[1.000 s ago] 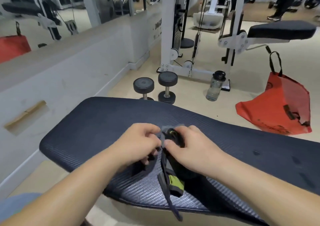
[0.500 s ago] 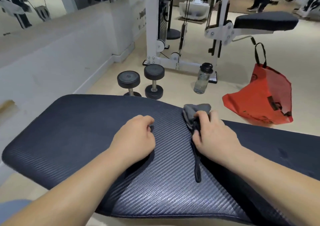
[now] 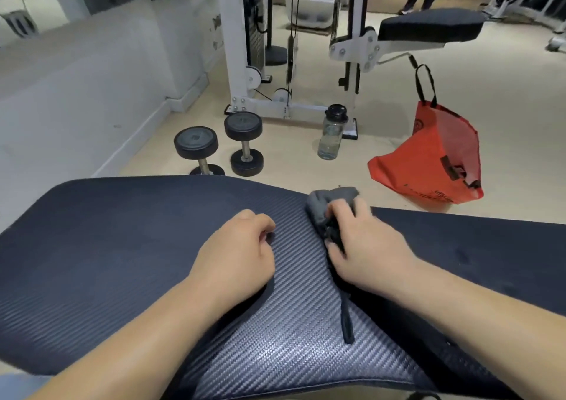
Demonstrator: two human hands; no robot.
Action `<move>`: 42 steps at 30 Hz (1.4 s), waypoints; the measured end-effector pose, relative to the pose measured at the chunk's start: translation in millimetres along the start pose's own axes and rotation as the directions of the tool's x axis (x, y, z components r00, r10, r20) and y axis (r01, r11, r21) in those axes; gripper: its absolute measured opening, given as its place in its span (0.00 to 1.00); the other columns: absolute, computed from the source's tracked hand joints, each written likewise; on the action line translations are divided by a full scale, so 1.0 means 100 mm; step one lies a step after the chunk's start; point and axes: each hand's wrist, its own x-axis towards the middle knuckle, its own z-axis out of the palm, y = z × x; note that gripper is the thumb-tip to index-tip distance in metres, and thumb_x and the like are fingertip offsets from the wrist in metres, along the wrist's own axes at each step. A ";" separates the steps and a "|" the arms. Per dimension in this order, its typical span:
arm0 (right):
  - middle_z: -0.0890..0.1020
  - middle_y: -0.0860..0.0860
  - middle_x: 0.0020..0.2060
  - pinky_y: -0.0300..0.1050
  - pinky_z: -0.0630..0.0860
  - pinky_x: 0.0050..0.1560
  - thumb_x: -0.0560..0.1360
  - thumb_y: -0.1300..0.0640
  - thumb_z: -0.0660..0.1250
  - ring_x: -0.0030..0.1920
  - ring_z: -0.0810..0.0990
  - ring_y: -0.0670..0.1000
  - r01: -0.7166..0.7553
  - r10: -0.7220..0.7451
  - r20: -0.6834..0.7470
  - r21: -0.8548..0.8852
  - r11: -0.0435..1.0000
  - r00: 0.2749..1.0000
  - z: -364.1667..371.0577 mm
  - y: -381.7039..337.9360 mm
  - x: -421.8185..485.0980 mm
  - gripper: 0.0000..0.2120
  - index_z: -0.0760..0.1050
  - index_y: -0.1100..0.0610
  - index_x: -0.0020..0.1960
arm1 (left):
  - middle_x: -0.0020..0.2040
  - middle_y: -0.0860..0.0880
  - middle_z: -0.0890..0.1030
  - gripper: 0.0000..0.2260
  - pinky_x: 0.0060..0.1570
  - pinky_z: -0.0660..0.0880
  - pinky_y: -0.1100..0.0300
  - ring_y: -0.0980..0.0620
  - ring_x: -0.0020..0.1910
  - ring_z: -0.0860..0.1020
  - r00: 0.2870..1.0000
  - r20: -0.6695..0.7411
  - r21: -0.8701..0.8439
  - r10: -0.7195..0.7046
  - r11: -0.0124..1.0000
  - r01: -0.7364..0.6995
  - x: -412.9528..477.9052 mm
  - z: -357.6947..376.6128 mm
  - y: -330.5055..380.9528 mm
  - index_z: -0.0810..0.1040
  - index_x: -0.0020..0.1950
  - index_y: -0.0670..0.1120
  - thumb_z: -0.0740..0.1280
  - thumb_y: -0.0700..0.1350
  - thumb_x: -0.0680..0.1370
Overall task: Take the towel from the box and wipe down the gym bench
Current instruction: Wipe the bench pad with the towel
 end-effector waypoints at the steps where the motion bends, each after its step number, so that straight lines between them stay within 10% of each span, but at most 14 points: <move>1: 0.66 0.51 0.57 0.51 0.75 0.40 0.77 0.47 0.64 0.49 0.79 0.58 0.113 -0.114 0.027 0.030 0.993 0.993 -0.01 -0.09 -0.13 0.18 0.63 0.47 0.63 | 0.52 0.57 0.77 0.13 0.55 0.79 0.49 0.53 0.53 0.78 1.000 -0.004 0.003 0.007 1.000 -0.007 -0.01 0.02 0.02 0.79 0.58 0.55 0.60 0.44 0.79; 5: 0.68 0.46 0.56 0.50 0.76 0.40 0.74 0.46 0.65 0.47 0.79 0.52 0.378 -0.389 0.111 0.111 0.919 0.915 -0.11 -0.01 -0.26 0.20 0.64 0.42 0.64 | 0.45 0.57 0.77 0.08 0.48 0.79 0.48 0.54 0.47 0.77 0.999 -0.051 -0.007 0.011 1.000 -0.011 -0.02 0.06 0.05 0.77 0.47 0.55 0.61 0.42 0.76; 8: 0.69 0.49 0.57 0.49 0.73 0.40 0.76 0.47 0.64 0.49 0.81 0.57 0.068 -0.068 0.033 0.004 0.998 0.997 -0.13 0.46 -0.11 0.19 0.63 0.43 0.64 | 0.47 0.59 0.77 0.10 0.51 0.79 0.51 0.58 0.49 0.77 0.998 -0.060 -0.074 0.030 0.997 -0.035 -0.08 0.07 0.08 0.79 0.50 0.57 0.64 0.41 0.77; 12: 0.67 0.56 0.58 0.52 0.73 0.39 0.79 0.48 0.62 0.45 0.79 0.62 -0.360 0.359 -0.084 -0.001 0.933 0.930 -0.07 0.70 -0.15 0.20 0.62 0.52 0.67 | 0.51 0.60 0.78 0.11 0.56 0.78 0.55 0.60 0.53 0.77 0.995 -0.031 -0.068 0.100 0.992 -0.101 -0.18 0.12 0.13 0.80 0.56 0.56 0.64 0.42 0.79; 19: 0.68 0.46 0.55 0.49 0.78 0.42 0.74 0.44 0.64 0.46 0.80 0.53 0.352 -0.360 0.057 0.120 0.928 0.931 -0.09 0.20 -0.60 0.19 0.65 0.40 0.63 | 0.45 0.58 0.76 0.05 0.47 0.79 0.52 0.58 0.45 0.76 0.984 -0.017 0.001 0.178 0.984 -0.178 -0.29 0.24 0.16 0.78 0.49 0.56 0.65 0.46 0.78; 25: 0.69 0.57 0.61 0.53 0.75 0.41 0.79 0.46 0.63 0.49 0.81 0.64 -0.293 0.295 -0.105 0.041 0.955 0.950 -0.05 0.73 -0.23 0.19 0.62 0.49 0.67 | 0.50 0.60 0.79 0.09 0.54 0.78 0.58 0.60 0.51 0.77 0.978 -0.035 -0.027 0.207 0.978 -0.208 -0.32 0.24 0.18 0.81 0.56 0.55 0.66 0.46 0.79; 32: 0.70 0.45 0.55 0.49 0.78 0.44 0.77 0.42 0.65 0.47 0.80 0.51 0.413 -0.426 0.019 0.207 0.887 0.905 -0.02 0.08 -0.63 0.19 0.66 0.41 0.65 | 0.41 0.58 0.76 0.03 0.44 0.75 0.56 0.58 0.44 0.75 0.982 -0.071 0.010 0.172 0.985 -0.172 -0.32 0.21 0.16 0.77 0.43 0.54 0.66 0.46 0.76; 34: 0.72 0.45 0.57 0.50 0.80 0.48 0.77 0.41 0.65 0.50 0.81 0.52 0.349 -0.350 -0.028 0.197 0.916 0.936 -0.02 0.27 -0.43 0.18 0.66 0.39 0.65 | 0.43 0.58 0.78 0.03 0.46 0.76 0.56 0.57 0.46 0.76 0.985 -0.085 -0.019 0.153 0.988 -0.155 -0.32 0.18 0.15 0.78 0.47 0.55 0.66 0.47 0.77; 38: 0.71 0.56 0.62 0.56 0.79 0.46 0.80 0.44 0.62 0.51 0.81 0.63 -0.278 0.295 -0.096 0.154 0.948 0.951 0.04 0.61 -0.06 0.18 0.62 0.45 0.68 | 0.47 0.60 0.78 0.07 0.50 0.77 0.59 0.58 0.48 0.77 0.982 -0.080 -0.049 0.171 0.983 -0.175 -0.34 0.15 0.14 0.80 0.54 0.55 0.66 0.47 0.79; 42: 0.68 0.53 0.58 0.52 0.76 0.43 0.79 0.43 0.63 0.50 0.81 0.61 -0.052 0.058 -0.116 0.054 0.997 0.992 0.09 0.14 -0.33 0.18 0.63 0.45 0.66 | 0.48 0.60 0.78 0.07 0.50 0.77 0.58 0.59 0.48 0.77 0.982 -0.070 -0.049 0.173 0.983 -0.176 -0.37 0.13 0.10 0.81 0.55 0.56 0.66 0.47 0.78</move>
